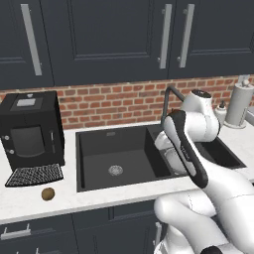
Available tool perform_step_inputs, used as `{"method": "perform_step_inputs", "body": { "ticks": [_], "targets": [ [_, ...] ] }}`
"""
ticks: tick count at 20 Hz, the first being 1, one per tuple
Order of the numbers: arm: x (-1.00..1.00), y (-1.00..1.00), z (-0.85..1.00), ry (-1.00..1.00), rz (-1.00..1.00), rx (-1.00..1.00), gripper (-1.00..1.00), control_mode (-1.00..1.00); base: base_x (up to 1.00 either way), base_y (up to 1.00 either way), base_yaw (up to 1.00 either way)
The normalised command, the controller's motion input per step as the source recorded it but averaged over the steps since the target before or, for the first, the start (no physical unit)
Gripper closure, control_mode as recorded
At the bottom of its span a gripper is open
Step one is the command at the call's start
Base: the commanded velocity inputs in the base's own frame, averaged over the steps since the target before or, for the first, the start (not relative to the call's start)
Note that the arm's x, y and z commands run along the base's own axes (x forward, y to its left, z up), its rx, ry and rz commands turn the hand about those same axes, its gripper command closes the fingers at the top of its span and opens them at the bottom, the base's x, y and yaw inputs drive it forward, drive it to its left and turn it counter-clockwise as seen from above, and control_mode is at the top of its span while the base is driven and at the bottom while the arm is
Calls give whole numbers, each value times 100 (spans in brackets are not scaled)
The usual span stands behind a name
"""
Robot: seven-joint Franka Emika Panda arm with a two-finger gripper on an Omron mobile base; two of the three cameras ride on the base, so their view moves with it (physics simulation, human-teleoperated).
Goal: Put the colander in the sink, put the kiwi in the colander, and turn on the sink faucet and pour water over the colander.
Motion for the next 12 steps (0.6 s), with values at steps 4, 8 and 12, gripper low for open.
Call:
{"method": "perform_step_inputs", "body": {
  "ticks": [4,8,12],
  "targets": [
    [0,89,0,16,0,0,-100,-100,0,0,0],
    [0,100,0,18,0,0,-100,-100,0,0,0],
    [0,100,0,11,0,0,-100,-100,0,0,0]
  ]
}}
